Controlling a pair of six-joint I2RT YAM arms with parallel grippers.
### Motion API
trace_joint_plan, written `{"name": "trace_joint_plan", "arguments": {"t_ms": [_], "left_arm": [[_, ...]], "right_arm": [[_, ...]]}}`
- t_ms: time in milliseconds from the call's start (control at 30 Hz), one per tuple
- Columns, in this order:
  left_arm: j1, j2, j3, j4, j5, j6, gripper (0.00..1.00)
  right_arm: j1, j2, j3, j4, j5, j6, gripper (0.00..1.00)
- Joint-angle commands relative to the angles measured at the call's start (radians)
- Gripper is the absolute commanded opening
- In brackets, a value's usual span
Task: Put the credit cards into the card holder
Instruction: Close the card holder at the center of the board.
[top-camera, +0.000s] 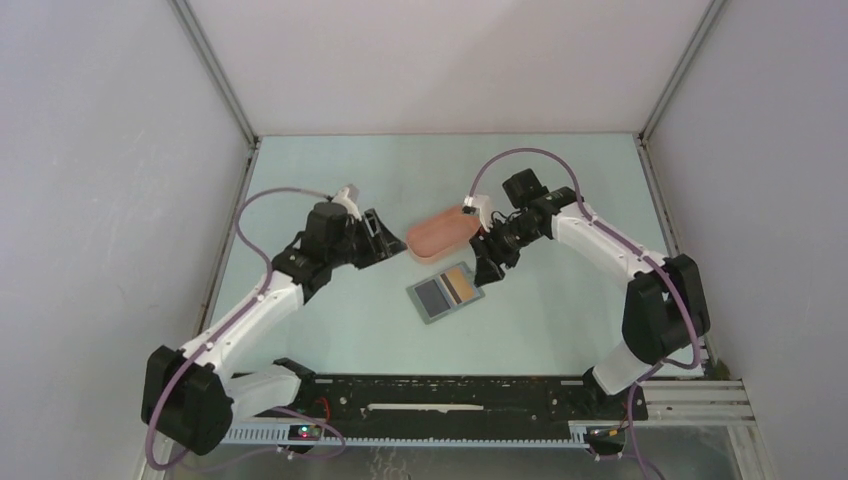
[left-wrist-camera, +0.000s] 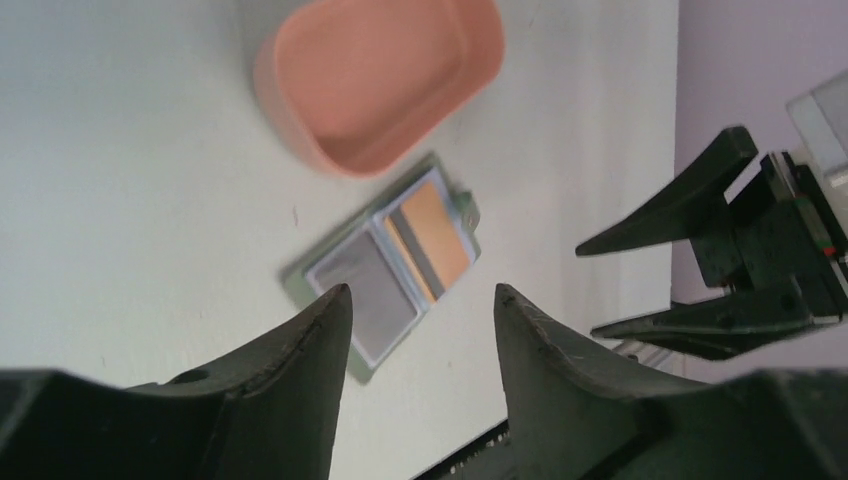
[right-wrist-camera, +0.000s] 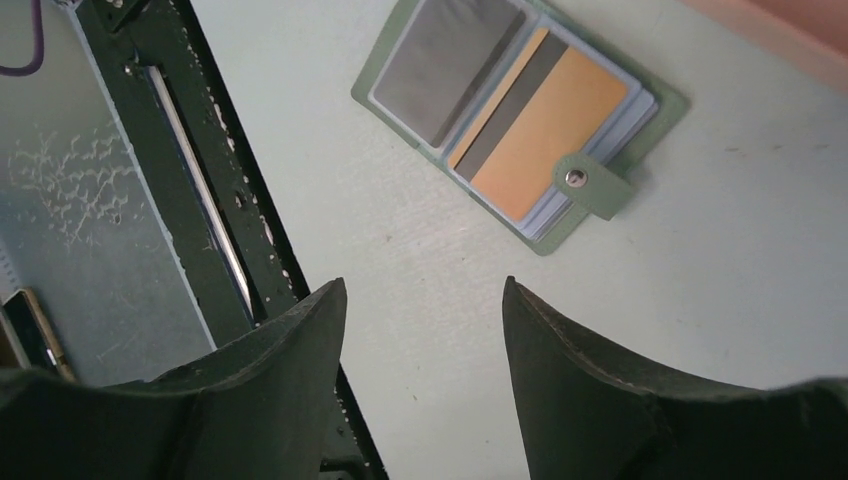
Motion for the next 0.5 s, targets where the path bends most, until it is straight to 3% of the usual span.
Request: {"name": "trace_joint_plan", "arguments": {"t_ms": [0,133,233,400,467], "left_arm": [[0.002,-0.113,-0.187,0.132,0.03,-0.266,0.57],[-0.001,-0.163,-0.342,0.26,0.036,-0.375,0.57],[-0.003,-0.181,-0.384,0.272,0.018,-0.372,0.59],[-0.028,-0.169,-0.37,0.242,0.017,-0.308,0.58],[-0.056,-0.174,-0.355,0.218,-0.024,-0.261,0.58]], "right_arm": [[0.028,0.034,-0.017,0.028,0.045,0.065,0.69],[0.029,0.068,-0.023,0.054,0.066,0.111,0.76],[0.033,0.092,-0.015,0.054,0.08,0.108,0.84],[0.114,0.044,-0.002,0.017,0.351,0.028,0.91],[0.101,0.003,-0.005,0.026,0.37,0.027,0.91]]}}
